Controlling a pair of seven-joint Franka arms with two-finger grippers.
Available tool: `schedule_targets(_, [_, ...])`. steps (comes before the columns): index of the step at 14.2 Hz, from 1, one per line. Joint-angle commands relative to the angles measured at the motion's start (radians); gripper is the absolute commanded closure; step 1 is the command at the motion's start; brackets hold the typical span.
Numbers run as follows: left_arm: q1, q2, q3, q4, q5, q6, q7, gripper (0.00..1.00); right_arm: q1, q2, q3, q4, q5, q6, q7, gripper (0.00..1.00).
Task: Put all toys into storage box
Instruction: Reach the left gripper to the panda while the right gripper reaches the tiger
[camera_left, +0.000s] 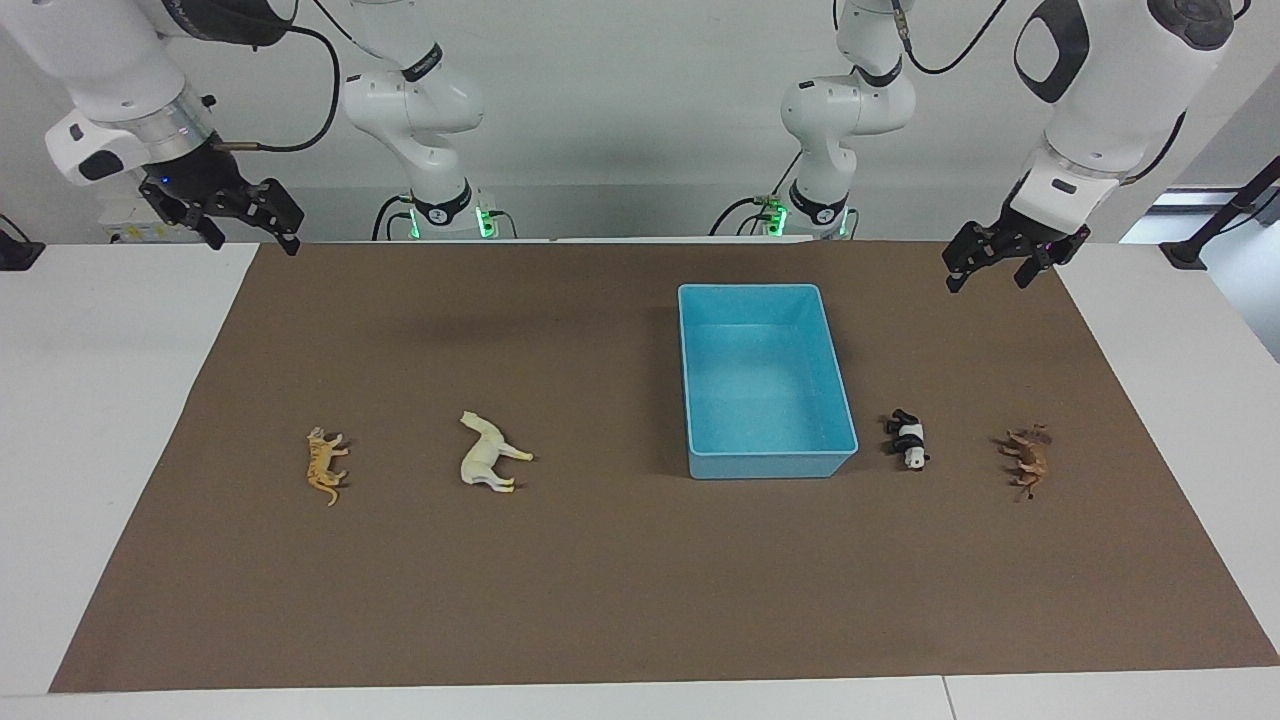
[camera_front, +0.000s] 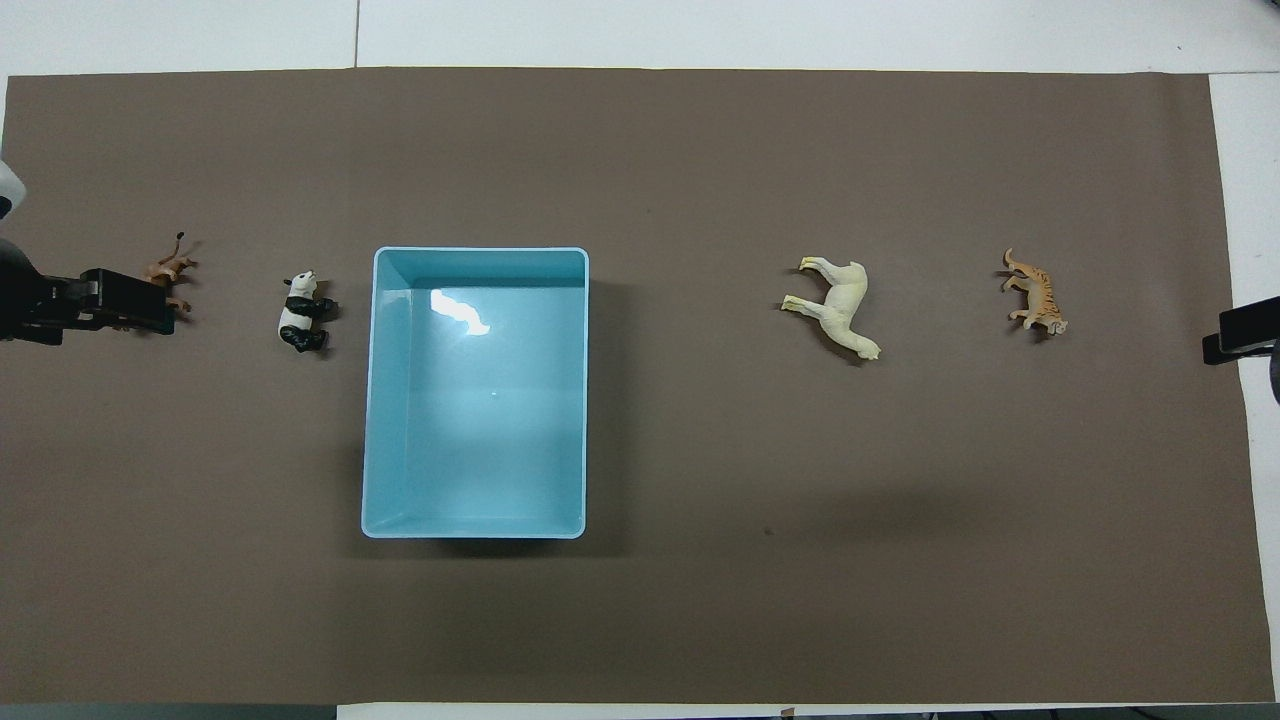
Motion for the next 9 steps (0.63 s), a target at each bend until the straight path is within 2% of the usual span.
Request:
schedule_targets(1, [-0.006, -0.089, 0.001, -0.234, -0.009, 0.291, -0.027, 0.00, -0.014, -0.025, 0.006, -0.033, 0.015, 0.018, 0.000, 0.00])
schedule_targets(2, [-0.011, -0.078, 0.000, -0.291, -0.008, 0.391, -0.025, 0.00, -0.020, -0.025, 0.006, -0.065, 0.017, 0.078, -0.016, 0.00])
schedule_targets(3, [-0.011, -0.045, 0.000, -0.304, -0.008, 0.444, -0.018, 0.00, -0.022, -0.025, 0.006, -0.108, 0.015, 0.140, -0.050, 0.00])
schedule_targets(5, [-0.011, 0.072, 0.001, -0.289, -0.003, 0.545, -0.002, 0.00, -0.041, 0.006, 0.006, -0.182, 0.015, 0.265, -0.090, 0.00])
schedule_targets(7, [-0.010, 0.144, 0.003, -0.289, 0.027, 0.630, -0.007, 0.00, -0.051, 0.100, 0.008, -0.196, 0.017, 0.348, -0.110, 0.00])
schedule_targets(9, [-0.011, 0.188, 0.001, -0.293, 0.150, 0.641, -0.056, 0.00, -0.046, 0.185, 0.008, -0.210, 0.018, 0.466, -0.121, 0.00])
